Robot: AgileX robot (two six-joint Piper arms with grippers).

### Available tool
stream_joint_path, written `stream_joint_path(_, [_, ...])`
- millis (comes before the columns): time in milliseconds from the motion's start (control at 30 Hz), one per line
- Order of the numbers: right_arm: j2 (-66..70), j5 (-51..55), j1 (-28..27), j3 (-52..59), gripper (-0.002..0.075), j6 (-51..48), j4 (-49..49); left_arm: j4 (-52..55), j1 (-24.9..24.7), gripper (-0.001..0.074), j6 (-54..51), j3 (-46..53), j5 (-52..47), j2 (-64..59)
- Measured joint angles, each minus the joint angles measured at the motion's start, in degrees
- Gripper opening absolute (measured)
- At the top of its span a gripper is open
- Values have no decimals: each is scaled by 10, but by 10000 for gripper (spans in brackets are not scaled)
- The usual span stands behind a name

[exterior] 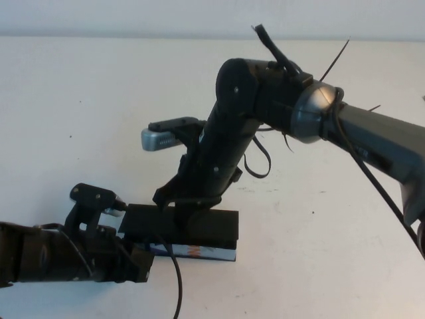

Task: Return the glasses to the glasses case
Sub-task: Close the glasses case

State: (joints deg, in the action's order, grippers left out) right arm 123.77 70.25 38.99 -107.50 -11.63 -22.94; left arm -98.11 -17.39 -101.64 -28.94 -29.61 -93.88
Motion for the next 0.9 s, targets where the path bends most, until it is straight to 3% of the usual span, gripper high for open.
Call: stream_joint_path(900, [11, -1, 6, 24, -12, 0, 17, 16, 0, -1, 32, 0, -37, 0])
